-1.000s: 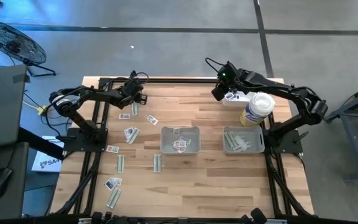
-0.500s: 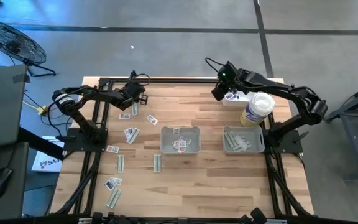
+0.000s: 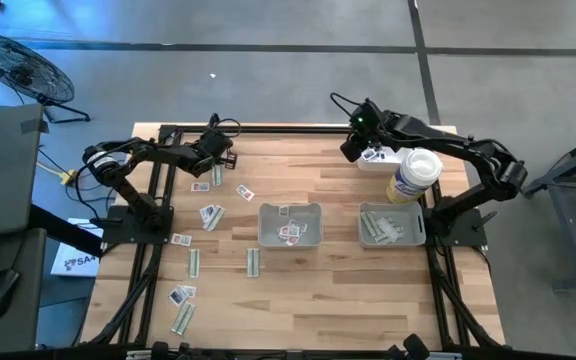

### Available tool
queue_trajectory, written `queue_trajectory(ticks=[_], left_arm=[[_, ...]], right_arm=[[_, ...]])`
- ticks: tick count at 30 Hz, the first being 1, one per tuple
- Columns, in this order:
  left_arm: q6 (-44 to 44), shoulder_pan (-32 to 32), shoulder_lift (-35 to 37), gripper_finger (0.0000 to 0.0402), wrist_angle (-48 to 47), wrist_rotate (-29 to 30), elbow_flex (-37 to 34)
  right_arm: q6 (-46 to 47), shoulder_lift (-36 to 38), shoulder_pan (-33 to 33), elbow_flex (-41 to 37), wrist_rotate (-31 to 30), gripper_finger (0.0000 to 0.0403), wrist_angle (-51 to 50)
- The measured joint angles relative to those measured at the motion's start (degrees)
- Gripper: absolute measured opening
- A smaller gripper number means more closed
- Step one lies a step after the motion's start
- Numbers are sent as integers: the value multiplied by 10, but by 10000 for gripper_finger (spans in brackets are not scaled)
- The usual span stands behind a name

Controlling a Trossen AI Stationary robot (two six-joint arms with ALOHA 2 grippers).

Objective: Pick & Place First Aid Supplies
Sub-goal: Put the blue pad into the white bin

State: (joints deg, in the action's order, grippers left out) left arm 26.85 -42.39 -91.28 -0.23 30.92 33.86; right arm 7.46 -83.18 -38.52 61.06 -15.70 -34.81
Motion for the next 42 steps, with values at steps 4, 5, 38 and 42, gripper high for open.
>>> queue_trajectory(ticks=[4,5,38,42], left_arm=[[2,27,17,1,-1,-27,5],[2,37,24,1,1,-36,8],[-194,212,191,0,203,-311,41],[-220,216,191,0,222,-350,41]], right_arm=[[0,0,0,0,0,124,0],[0,0,0,0,0,124,0],[-268,-38,140,0,264,125,352],[-303,-66,181,0,291,143,396]])
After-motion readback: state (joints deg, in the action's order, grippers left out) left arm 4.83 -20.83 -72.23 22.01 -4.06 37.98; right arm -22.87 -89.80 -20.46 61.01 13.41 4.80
